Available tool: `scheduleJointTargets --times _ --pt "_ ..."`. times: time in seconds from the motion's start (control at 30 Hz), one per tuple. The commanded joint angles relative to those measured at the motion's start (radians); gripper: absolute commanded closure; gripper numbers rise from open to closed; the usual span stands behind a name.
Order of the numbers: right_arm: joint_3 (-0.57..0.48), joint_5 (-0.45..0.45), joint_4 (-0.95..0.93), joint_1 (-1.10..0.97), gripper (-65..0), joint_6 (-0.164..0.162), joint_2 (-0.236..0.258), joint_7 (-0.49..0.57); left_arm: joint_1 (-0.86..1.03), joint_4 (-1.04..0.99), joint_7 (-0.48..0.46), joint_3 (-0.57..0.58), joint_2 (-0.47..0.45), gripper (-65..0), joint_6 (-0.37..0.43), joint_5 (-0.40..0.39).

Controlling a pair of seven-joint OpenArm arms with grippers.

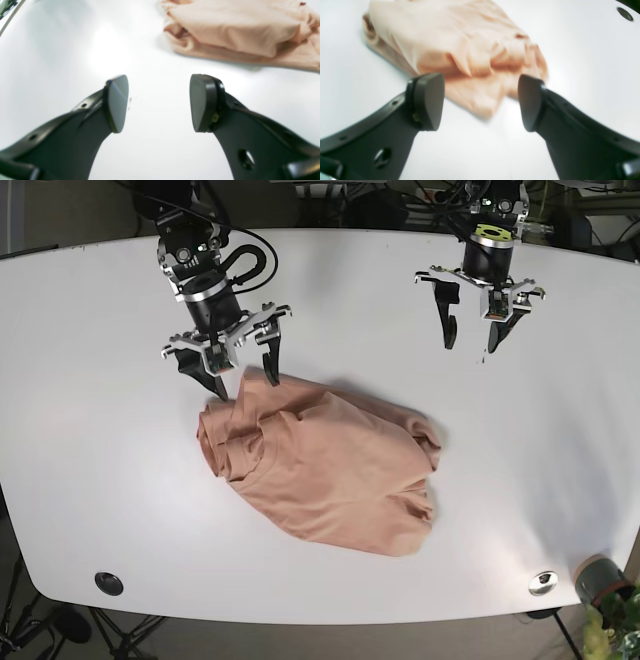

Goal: Fold the T-shirt properly
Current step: 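Lower the right gripper onto the peach T-shirt edge and pinch it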

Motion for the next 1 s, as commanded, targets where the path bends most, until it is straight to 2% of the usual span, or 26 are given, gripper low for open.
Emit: scheduleJointTargets --times 0.0,0.17,0.3,0.43,0.63,0.73,0.83,0.93,0.97 --pt "0.004 -0.001 0.000 0.051 -43.8 -0.004 0.006 0.004 -0.005 0.017 -0.029 -0.004 -0.005 -35.4 0.008 0.002" --pt "0.004 -0.001 -0.048 0.151 -43.8 -0.004 0.004 -0.032 -0.010 0.011 -0.029 -0.001 -0.004 -35.4 0.008 0.004" --pt "0.007 -0.001 -0.125 0.246 -43.8 -0.003 -0.026 -0.073 -0.059 0.003 -0.029 0.000 -0.004 -35.4 0.008 0.004" --pt "0.009 -0.001 -0.203 0.324 -43.8 0.042 -0.034 -0.085 -0.066 -0.021 -0.027 0.009 -0.002 -35.4 0.008 0.002" --pt "0.009 -0.001 -0.318 0.432 -43.8 0.051 -0.037 -0.084 -0.114 -0.032 -0.027 0.043 -0.005 -35.4 0.008 0.005" --pt "0.010 -0.001 -0.385 0.487 -43.8 0.051 -0.054 -0.084 -0.116 -0.032 -0.027 0.043 -0.004 -35.4 0.008 0.005" --pt "0.056 -0.001 -0.471 0.541 -43.8 0.053 -0.065 -0.082 -0.116 -0.040 -0.027 0.043 -0.004 -35.4 0.008 0.005" --pt "0.113 -0.001 -0.542 0.587 -43.8 0.091 -0.097 -0.082 -0.116 -0.049 -0.027 0.052 -0.004 -35.4 0.008 0.005" --pt "0.145 -0.001 -0.576 0.610 -43.8 0.117 -0.109 -0.082 -0.116 -0.052 -0.027 0.058 -0.004 -35.4 0.008 0.005"
